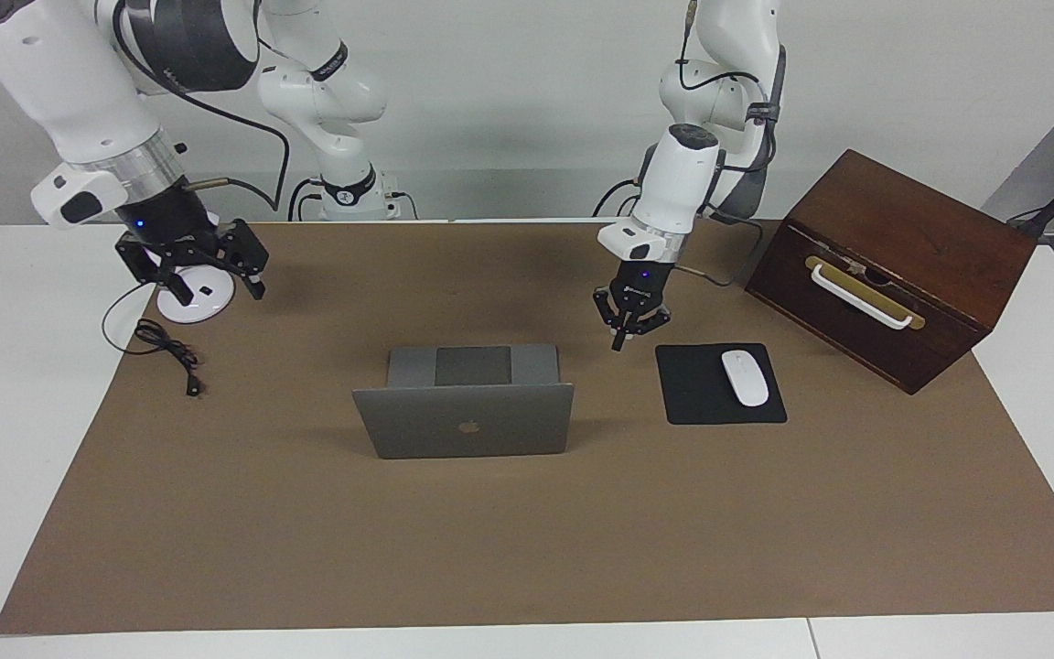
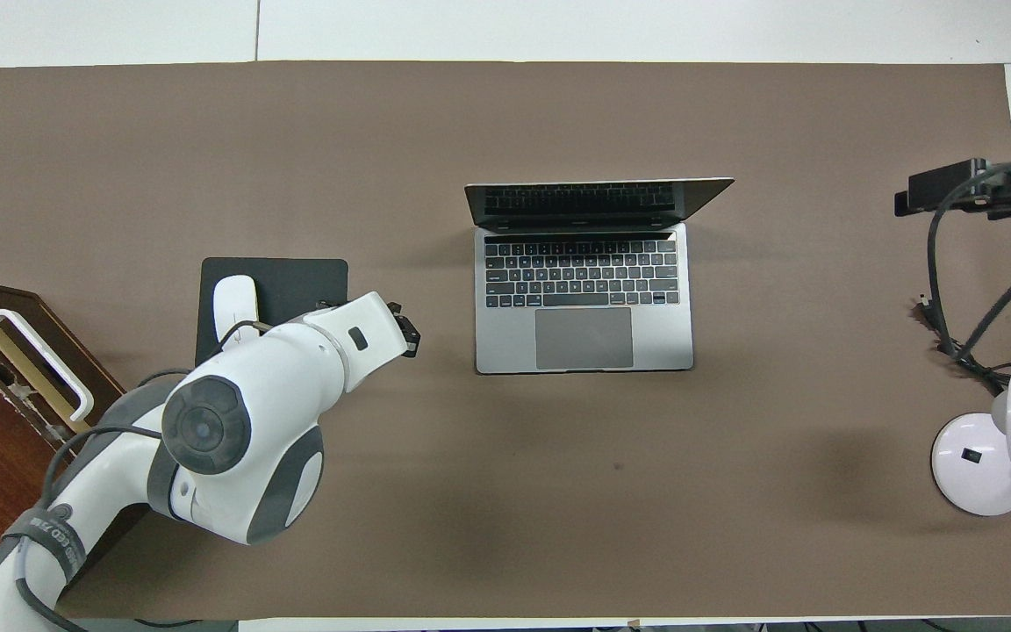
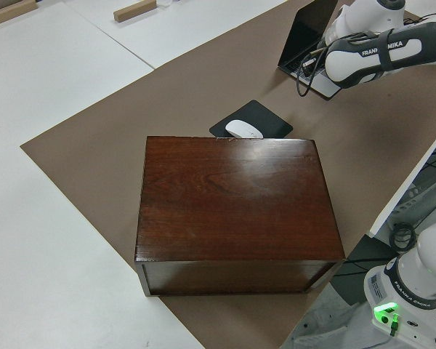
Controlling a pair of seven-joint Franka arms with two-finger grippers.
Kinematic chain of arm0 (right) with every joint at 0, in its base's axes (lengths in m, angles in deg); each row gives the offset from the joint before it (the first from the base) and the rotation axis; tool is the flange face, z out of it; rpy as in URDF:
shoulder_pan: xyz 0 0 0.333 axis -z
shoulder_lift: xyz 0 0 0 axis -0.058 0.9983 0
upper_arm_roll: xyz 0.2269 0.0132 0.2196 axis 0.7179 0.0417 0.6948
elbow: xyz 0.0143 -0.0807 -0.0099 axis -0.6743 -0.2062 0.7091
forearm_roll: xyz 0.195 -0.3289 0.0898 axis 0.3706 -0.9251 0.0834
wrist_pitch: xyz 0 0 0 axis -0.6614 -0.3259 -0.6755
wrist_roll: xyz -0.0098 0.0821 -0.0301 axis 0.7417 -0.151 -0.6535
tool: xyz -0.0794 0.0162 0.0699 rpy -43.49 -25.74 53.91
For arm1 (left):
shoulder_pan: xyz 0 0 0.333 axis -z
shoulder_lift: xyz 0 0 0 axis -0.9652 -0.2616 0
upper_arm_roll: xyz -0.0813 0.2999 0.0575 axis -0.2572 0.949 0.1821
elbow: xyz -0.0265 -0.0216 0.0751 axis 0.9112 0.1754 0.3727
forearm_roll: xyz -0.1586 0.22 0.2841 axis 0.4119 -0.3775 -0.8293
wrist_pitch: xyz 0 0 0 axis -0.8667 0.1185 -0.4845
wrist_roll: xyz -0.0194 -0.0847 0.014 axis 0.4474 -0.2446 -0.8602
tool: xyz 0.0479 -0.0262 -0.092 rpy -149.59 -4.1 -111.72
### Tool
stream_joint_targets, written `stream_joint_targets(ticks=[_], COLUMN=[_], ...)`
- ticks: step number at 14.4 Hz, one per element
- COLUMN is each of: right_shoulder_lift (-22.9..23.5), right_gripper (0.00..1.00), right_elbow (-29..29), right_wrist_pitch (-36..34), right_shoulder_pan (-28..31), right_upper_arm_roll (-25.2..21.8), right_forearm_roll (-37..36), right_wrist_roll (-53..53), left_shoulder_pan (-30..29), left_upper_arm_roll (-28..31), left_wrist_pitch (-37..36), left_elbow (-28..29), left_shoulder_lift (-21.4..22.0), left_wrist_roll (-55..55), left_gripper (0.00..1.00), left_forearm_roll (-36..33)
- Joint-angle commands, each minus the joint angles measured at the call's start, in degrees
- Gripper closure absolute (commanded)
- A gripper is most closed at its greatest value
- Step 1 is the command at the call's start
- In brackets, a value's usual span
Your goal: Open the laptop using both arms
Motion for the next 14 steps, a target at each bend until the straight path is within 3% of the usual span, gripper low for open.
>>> stream_joint_targets(ticks=[1, 3, 8, 14], right_shoulder_lift=[-6.94, -11.26, -9.7, -9.95], right_gripper=[0.0, 0.0, 0.0, 0.0], right_elbow=[-5.82, -10.57, -6.3, -4.7], right_wrist_pitch=[-5.08, -3.87, -2.81, -10.37], right_shoulder_pan=[0.22, 0.92, 1.54, 1.19], right_upper_arm_roll=[0.97, 0.97, 0.8, 0.89], right_forearm_roll=[-3.03, -3.12, -5.93, -6.37], right_wrist_roll=[-3.76, -3.42, -1.92, -2.19], left_shoulder_pan=[-3.86, -7.89, -16.78, -25.04], left_upper_arm_roll=[-0.2, -0.2, -0.11, -0.11], left_wrist_pitch=[-10.88, -18.44, -27.34, -42.37], left_elbow=[-5.36, -9.14, -11.0, -19.42], left_shoulder_lift=[1.08, 1.52, 5.03, 5.83], left_wrist_roll=[2.89, 5.26, 6.76, 9.58], left_gripper=[1.0, 1.0, 1.0, 1.0], left_forearm_roll=[-0.5, -0.5, -0.85, -3.92])
